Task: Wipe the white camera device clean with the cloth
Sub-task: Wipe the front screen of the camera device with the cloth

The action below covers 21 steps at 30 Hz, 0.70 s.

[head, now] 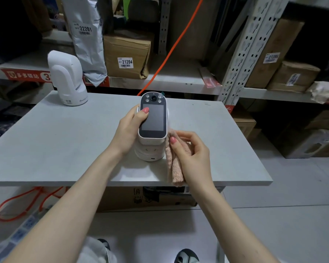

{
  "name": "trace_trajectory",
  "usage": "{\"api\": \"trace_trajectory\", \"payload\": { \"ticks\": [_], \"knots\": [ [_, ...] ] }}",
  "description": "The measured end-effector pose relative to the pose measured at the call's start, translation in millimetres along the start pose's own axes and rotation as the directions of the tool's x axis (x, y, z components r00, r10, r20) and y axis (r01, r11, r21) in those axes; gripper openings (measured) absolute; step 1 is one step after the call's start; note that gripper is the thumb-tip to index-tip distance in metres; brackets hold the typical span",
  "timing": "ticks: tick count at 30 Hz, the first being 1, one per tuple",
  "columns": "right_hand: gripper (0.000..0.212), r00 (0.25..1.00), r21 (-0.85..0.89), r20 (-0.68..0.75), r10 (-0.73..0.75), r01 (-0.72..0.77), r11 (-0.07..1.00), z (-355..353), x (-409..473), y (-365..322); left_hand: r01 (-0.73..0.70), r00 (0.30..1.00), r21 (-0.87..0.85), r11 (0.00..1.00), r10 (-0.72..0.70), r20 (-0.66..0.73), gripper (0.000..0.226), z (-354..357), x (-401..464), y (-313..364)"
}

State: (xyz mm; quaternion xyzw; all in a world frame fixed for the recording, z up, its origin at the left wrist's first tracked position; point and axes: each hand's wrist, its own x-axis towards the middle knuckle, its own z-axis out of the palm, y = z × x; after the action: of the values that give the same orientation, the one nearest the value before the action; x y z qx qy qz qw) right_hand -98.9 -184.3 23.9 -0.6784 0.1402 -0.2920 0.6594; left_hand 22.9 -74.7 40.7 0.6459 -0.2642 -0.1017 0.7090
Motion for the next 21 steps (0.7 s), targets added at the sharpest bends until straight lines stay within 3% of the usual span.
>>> {"api": "trace_trajectory", "payload": {
  "ticks": [3,5,9,13,21],
  "knots": [
    [0.009,1.0,-0.042,-0.014,0.028,-0.028,0.999,-0.6,0.0,4.6,0.004,1.0,-0.006,1.0,-0.004,-0.02,0.026,0.7,0.6,-0.8],
    [0.011,0.999,-0.002,-0.04,-0.009,0.009,1.0,3.0,2.1,-1.0,0.009,0.999,-0.018,1.0,-0.009,-0.032,0.019,0.9,-0.2,-1.0],
    [0.019,0.987,0.051,-0.095,-0.132,0.137,0.989,13.0,5.9,-15.3,0.004,0.999,-0.009,1.0,-0.005,-0.032,0.026,-0.1,0.0,-0.4],
    [0.019,0.987,0.057,-0.097,-0.128,0.134,0.989,15.1,6.4,-11.5,0.015,0.999,-0.05,0.999,-0.018,-0.051,0.02,1.3,0.9,-0.8],
    [0.018,0.997,-0.135,-0.03,-0.072,0.067,0.988,4.1,-1.8,11.5,0.079,0.993,-0.044,0.996,-0.083,-0.087,0.021,6.2,4.6,3.1]
  ]
}}
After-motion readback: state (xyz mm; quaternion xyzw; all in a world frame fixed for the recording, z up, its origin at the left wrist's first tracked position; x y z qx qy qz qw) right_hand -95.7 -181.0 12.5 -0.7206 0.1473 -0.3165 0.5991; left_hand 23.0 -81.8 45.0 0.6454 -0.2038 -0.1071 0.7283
